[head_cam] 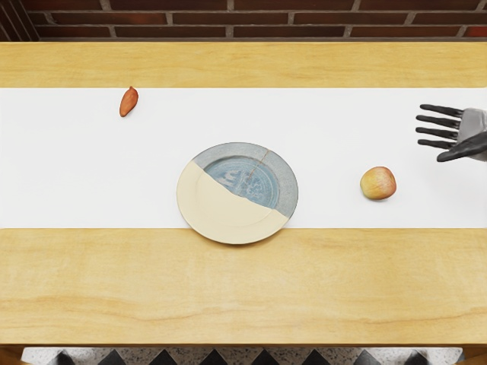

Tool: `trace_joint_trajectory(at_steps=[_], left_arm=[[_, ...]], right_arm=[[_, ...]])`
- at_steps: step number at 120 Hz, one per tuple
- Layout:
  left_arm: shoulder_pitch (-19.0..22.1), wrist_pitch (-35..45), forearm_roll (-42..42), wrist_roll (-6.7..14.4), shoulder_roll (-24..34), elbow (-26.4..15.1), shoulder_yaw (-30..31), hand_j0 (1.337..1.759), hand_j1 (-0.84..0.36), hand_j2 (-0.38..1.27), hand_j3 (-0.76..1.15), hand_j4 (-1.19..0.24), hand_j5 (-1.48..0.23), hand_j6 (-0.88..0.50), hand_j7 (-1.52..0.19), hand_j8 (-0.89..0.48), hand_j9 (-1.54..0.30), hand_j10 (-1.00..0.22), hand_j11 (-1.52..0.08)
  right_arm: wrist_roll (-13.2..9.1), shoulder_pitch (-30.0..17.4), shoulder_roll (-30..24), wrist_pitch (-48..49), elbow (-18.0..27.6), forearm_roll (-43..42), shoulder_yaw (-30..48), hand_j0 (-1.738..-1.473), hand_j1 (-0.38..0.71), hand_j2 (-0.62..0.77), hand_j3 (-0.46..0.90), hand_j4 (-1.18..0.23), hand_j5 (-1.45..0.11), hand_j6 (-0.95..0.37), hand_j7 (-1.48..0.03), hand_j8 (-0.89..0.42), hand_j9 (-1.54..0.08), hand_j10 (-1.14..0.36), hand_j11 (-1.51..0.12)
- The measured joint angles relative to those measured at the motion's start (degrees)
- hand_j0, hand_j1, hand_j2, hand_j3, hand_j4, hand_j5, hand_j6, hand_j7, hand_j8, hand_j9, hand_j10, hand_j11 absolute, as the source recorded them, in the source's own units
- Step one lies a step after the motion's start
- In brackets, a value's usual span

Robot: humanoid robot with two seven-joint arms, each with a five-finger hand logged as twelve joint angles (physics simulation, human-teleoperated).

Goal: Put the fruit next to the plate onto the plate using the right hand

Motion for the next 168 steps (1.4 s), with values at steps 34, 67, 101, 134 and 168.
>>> trace_joint_trajectory(at_steps=[34, 67, 101, 134, 168], left_arm=[[0.00, 0.00, 0.01, 0.00, 0.00, 0.00, 0.00, 1.658, 0.34, 0.00, 0.00, -0.01, -0.01, -0.01, -0.01, -0.01, -0.01, -0.01, -0.01], [0.00, 0.00, -0.01, 0.01, 0.00, 0.00, 0.00, 1.658, 0.34, 0.00, 0.00, -0.01, -0.01, -0.01, -0.01, -0.01, -0.01, -0.01, -0.01], [0.00, 0.00, 0.01, 0.00, 0.00, 0.00, 0.00, 1.658, 0.34, 0.00, 0.00, -0.01, -0.01, -0.01, -0.01, -0.01, -0.01, -0.01, -0.01], [0.00, 0.00, -0.01, 0.00, 0.00, 0.00, 0.00, 1.658, 0.34, 0.00, 0.00, -0.01, -0.01, -0.01, -0.01, -0.01, -0.01, -0.01, -0.01], [0.00, 0.00, 0.00, 0.00, 0.00, 0.00, 0.00, 1.658, 0.34, 0.00, 0.00, -0.01, -0.01, -0.01, -0.01, -0.01, -0.01, -0.01, -0.01]], right_arm=[[-2.24, 5.83, 0.18, 0.00, 9.80, -19.11, 2.47, -1.658, -0.33, 0.00, 0.00, -0.01, -0.02, -0.01, -0.02, -0.01, -0.02, -0.01, -0.02], [-2.38, -4.94, 3.76, -8.65, 35.58, -65.01, 4.53, -1.658, -0.32, 0.00, 0.00, -0.03, -0.03, -0.03, -0.03, -0.03, -0.03, -0.03, -0.03], [-2.40, -9.83, 10.44, -27.56, 36.82, -77.77, -4.15, -1.658, -0.31, 0.00, 0.00, -0.03, -0.04, -0.03, -0.04, -0.03, -0.04, -0.03, -0.04], [-2.40, -9.65, 13.21, -31.40, 34.61, -78.48, -6.21, -1.658, -0.21, -0.02, 0.00, -0.12, -0.16, -0.12, -0.16, -0.12, -0.16, -0.12, -0.16], [-2.40, -9.41, 13.43, -31.74, 34.34, -78.41, -7.76, -1.658, -0.01, -0.05, 0.00, -0.29, -0.38, -0.29, -0.38, -0.29, -0.38, -0.29, -0.38]])
